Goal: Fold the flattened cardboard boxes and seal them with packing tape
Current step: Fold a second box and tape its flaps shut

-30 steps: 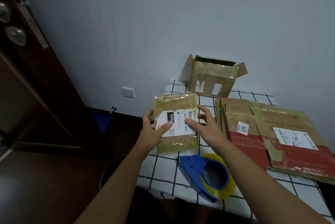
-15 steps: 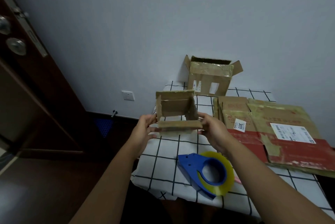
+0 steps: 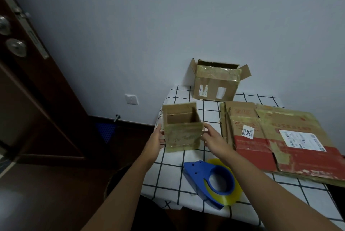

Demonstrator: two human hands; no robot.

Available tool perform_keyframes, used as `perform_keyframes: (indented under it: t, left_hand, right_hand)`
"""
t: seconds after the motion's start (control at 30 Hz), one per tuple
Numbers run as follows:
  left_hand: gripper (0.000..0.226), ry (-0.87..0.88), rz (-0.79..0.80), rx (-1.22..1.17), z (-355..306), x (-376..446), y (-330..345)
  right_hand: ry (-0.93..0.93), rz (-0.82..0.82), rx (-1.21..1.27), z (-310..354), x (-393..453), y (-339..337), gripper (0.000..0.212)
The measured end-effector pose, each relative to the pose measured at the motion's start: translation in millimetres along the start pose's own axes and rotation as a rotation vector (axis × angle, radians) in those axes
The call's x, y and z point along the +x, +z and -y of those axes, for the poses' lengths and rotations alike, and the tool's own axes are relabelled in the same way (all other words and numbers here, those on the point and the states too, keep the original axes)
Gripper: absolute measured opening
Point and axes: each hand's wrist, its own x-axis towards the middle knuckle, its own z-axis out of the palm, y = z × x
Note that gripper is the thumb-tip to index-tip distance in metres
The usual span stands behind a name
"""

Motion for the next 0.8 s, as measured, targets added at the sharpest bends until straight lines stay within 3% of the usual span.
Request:
perform_keyframes:
  t: [0.1,0.2,0.37,0.67,0.8]
  left_hand:
    - [0.066,0.197,0.109,0.196,10.2,2.2,-1.6]
    - [0.078,0.293,0.036,0.266,12.7,3.4,-1.1]
    - [0.061,0.338,-0.013,0.284,15.1,10.0,-1.2]
    - [0.031,0.290,-0.075,0.287,1.3,7.9,6.6]
    - [0.024,0.316,-0.116,0.296,-1.8,9.0,8.9]
  right_hand:
    - [-0.060,-0.001,-0.107,-5.4,-3.3,0.6,0.059]
    - [-0.192,-0.042,-0.126,-6.5,-1.9,0.2,0.065]
    - [-0.310,-0.076,-0.207,-8.3,5.2,-2.5,0.050]
    - [-0.254,-0.041,-0.219,1.3,8.2,0.8,0.040]
    - [-0.253,-0.072,-0.234,2.4,18.5,3.5,0.024]
